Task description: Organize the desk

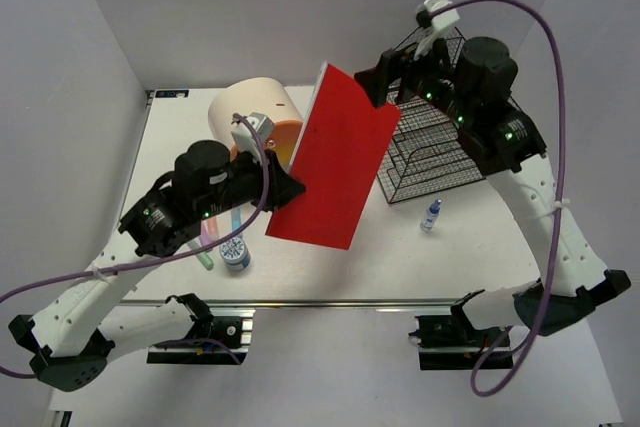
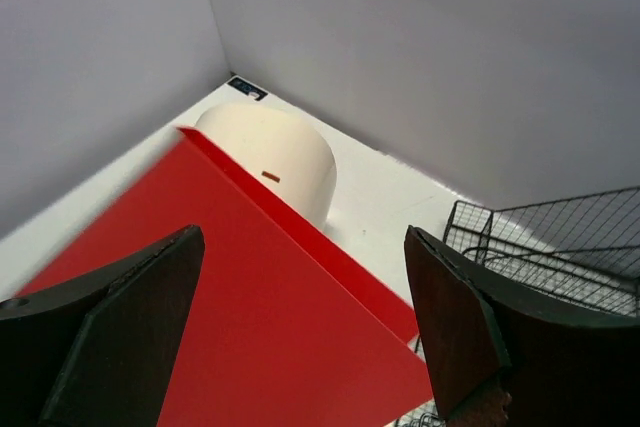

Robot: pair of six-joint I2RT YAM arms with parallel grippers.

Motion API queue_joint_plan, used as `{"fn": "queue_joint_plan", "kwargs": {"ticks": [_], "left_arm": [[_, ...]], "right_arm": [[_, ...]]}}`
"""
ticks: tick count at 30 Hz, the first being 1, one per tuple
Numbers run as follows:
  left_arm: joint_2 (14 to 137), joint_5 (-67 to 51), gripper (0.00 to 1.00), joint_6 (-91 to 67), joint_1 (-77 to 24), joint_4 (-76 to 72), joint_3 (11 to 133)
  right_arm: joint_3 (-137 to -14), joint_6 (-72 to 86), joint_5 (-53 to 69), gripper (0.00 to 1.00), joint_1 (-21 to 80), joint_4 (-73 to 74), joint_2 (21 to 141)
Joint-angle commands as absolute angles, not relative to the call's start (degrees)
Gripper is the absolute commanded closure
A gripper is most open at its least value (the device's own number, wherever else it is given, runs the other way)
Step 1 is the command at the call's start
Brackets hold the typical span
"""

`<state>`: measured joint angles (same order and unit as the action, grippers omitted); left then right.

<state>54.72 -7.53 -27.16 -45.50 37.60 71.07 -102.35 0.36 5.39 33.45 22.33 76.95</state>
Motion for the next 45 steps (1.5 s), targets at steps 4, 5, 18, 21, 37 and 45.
{"fn": "queue_joint_plan", "kwargs": {"ticks": [4, 5, 18, 21, 37, 45], "left_arm": [[58.09, -1.5, 1.0, -21.89, -44.82, 38.84, 84.54], [58.97, -1.32, 1.0, -21.45, -44.82, 40.07, 86.2], [79.36, -12.56, 1.0, -17.58, -40.35, 41.93, 111.79], [82.96, -18.0, 1.0, -17.84, -37.37, 38.5, 113.72], [95.8, -43.15, 1.0, -24.61, -26.9, 13.73, 117.25], [95.98, -47.1, 1.0, -29.09, -25.84, 3.52, 114.87]], "right_arm": [[-103.54, 19.4, 23.27, 0.13, 18.03, 17.6, 78.05], [-102.58, 21.08, 27.55, 0.13, 14.97, 15.75, 77.61], [-86.05, 40.96, 53.87, 0.14, -4.74, -14.33, 75.59], [-84.03, 42.8, 56.68, 0.14, -6.24, -17.39, 75.41], [-74.62, 40.34, 61.26, 0.16, -10.11, -22.68, 70.66], [-71.72, 43.32, 62.23, 0.17, -11.42, -25.04, 72.33]]}}
